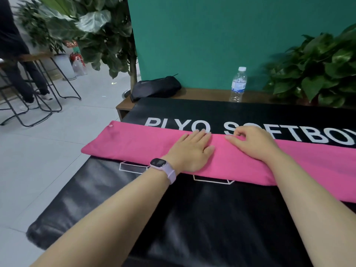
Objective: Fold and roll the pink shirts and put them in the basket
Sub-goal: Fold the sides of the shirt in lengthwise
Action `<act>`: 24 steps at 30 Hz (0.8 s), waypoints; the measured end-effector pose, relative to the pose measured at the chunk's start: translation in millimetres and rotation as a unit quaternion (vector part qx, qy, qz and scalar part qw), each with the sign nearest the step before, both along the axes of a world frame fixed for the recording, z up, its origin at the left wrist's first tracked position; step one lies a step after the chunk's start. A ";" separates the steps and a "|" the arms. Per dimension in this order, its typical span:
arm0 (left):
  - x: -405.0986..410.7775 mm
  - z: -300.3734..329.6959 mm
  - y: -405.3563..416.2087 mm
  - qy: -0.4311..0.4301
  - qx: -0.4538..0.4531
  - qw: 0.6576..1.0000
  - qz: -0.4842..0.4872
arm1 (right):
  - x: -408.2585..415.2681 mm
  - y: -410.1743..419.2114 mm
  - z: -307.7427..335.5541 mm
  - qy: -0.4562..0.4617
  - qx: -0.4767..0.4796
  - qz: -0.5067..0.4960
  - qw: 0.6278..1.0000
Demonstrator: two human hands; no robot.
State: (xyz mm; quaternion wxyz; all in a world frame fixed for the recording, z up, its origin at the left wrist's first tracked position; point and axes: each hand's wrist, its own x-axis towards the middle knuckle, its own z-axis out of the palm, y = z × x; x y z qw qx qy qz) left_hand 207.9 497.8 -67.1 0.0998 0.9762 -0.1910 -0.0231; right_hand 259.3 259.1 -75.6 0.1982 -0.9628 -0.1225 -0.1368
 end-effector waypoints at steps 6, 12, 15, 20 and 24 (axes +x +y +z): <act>21.3 3.7 32.7 0.033 0.001 0.995 0.091 | -13.4 -2.1 7.6 0.003 0.012 -0.029 1.000; 16.8 28.0 -24.0 -0.002 0.090 0.987 0.132 | -44.9 -1.4 23.0 0.092 0.075 0.001 0.993; 22.9 47.1 -88.7 0.026 -0.018 0.999 0.000 | -53.5 -39.2 38.9 0.123 0.061 -0.015 0.990; 21.5 40.8 -153.2 -0.079 -0.104 0.986 -0.100 | -84.0 -137.4 43.0 0.133 0.016 -0.107 0.985; 27.0 3.3 -166.8 -0.130 -0.114 0.973 -0.154 | -102.9 -188.0 28.7 0.107 0.023 -0.163 0.981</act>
